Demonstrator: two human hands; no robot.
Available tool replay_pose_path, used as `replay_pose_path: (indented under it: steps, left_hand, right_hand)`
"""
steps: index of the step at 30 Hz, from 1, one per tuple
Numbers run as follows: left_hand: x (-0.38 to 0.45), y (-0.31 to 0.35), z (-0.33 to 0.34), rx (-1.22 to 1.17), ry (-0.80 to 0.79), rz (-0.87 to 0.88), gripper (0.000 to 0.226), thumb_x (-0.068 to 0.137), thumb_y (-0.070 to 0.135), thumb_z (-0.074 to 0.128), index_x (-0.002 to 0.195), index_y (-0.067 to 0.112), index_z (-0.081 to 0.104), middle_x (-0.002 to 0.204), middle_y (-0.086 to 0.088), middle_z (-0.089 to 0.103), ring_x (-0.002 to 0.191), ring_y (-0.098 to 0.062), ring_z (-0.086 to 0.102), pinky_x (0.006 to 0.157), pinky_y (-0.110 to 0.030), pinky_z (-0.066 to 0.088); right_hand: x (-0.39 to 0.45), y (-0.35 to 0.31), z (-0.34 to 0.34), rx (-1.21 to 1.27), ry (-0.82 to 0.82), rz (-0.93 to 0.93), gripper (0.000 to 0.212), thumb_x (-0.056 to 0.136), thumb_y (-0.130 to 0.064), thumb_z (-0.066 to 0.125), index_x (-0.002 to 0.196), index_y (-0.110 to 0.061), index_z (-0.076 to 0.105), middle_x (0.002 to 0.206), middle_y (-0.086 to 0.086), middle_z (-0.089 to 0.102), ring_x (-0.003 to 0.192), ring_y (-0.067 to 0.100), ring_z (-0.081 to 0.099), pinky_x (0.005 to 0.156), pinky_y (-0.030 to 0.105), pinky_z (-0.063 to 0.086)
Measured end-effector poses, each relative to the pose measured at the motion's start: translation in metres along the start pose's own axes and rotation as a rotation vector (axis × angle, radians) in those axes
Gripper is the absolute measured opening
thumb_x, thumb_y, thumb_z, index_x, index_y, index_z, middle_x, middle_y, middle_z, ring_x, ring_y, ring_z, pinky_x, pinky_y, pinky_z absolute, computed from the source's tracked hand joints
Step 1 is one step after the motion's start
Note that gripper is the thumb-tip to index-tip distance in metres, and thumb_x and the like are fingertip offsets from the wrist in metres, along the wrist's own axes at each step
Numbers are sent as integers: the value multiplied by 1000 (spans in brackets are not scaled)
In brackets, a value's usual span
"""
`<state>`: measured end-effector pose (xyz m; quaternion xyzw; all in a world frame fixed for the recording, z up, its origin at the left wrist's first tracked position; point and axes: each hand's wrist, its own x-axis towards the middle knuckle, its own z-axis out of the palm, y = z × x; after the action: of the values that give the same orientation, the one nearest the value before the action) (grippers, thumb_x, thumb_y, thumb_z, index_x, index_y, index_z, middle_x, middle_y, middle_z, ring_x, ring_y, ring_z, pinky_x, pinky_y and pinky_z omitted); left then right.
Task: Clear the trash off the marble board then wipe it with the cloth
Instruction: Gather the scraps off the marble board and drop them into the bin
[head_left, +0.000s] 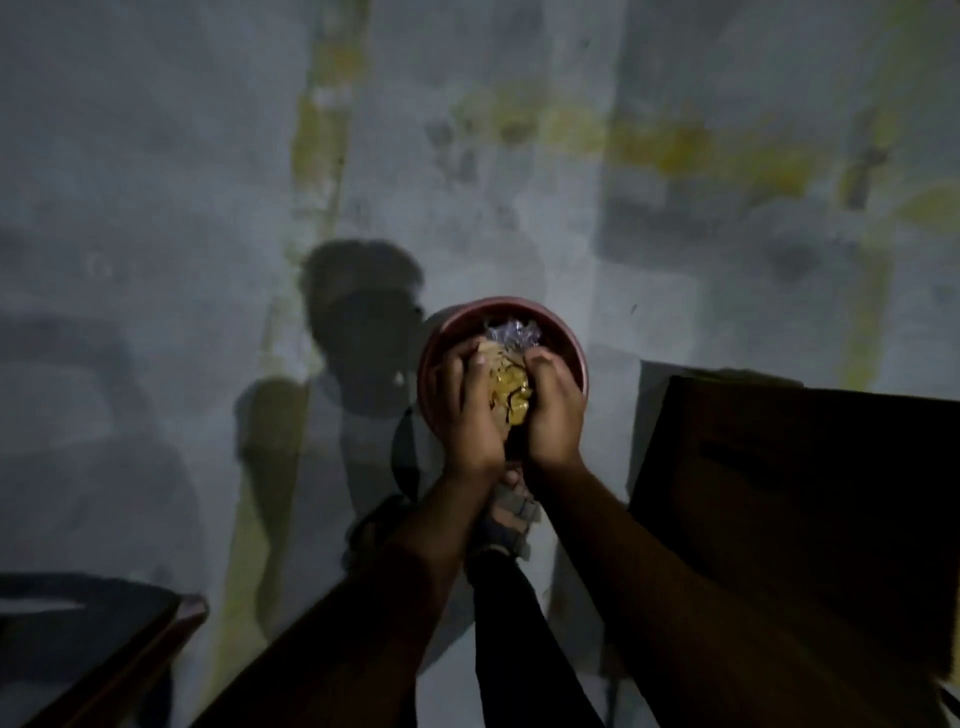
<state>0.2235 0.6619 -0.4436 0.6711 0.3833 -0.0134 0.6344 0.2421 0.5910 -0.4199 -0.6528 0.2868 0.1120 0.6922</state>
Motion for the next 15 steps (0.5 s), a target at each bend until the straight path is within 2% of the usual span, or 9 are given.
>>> replay_pose_path:
  steps: [2, 4, 6, 8, 10, 11, 13, 15]
  left_hand:
    - [33, -46, 12, 53, -50, -19, 48, 79, 54, 42, 116, 32, 64, 125, -7, 63, 122, -23, 57, 110, -41, 42]
    - [55, -77, 19, 50, -130, -17, 51, 78, 45, 45, 123, 25, 59, 132, -11, 58, 125, -23, 53, 108, -37, 42]
    - [65, -88, 18, 63, -195, -34, 49, 81, 36, 49, 129, 30, 53, 139, -8, 51, 128, -18, 49, 104, -30, 42]
    - [69, -95, 10, 50, -216, -53, 55, 84, 29, 50, 140, 31, 46, 143, -1, 45, 128, -8, 47, 104, -23, 41]
    - [67, -96, 0, 53, -227, -55, 63, 85, 24, 50, 148, 25, 39, 143, 4, 41, 122, 11, 45, 102, -13, 39]
    - [66, -97, -4, 104, -229, -42, 67, 83, 23, 50, 150, 23, 37, 146, 4, 40, 124, 12, 43, 105, -14, 38]
    - [67, -104, -15, 326, -231, 45, 74, 80, 30, 51, 152, 23, 37, 155, -3, 37, 138, -8, 38, 116, -33, 35]
    - [75, -117, -21, 623, -318, 279, 74, 82, 38, 48, 153, 21, 37, 160, -8, 34, 145, -27, 34, 117, -47, 33]
  right_hand:
    - [40, 47, -7, -51, -1, 37, 21, 105, -4, 48, 99, -11, 67, 92, -2, 68, 79, -7, 65, 78, 13, 48]
    - [71, 86, -15, -149, -39, 56, 21, 107, -24, 47, 99, -23, 67, 99, -3, 69, 91, -7, 65, 87, 16, 47]
    - [92, 112, -23, -205, -89, 117, 34, 99, -56, 47, 110, -33, 70, 119, 2, 70, 116, 9, 63, 106, 37, 46]
    - [104, 129, -32, -219, -134, 124, 51, 92, -72, 46, 130, -42, 63, 141, 1, 60, 132, 21, 55, 114, 53, 41]
    - [102, 124, -36, -299, -169, 77, 61, 95, -69, 42, 144, -34, 51, 154, 1, 47, 140, 18, 46, 115, 52, 40]
    - [99, 120, -38, -391, -189, 31, 58, 97, -62, 40, 145, -30, 48, 157, 1, 42, 141, 13, 42, 115, 48, 40]
    - [91, 115, -43, -630, -242, -114, 56, 100, -48, 42, 149, -23, 45, 159, 6, 37, 138, 8, 36, 115, 37, 35]
    - [90, 120, -47, -892, -280, -303, 59, 98, -49, 46, 152, -24, 43, 163, 7, 31, 146, 18, 29, 115, 42, 27]
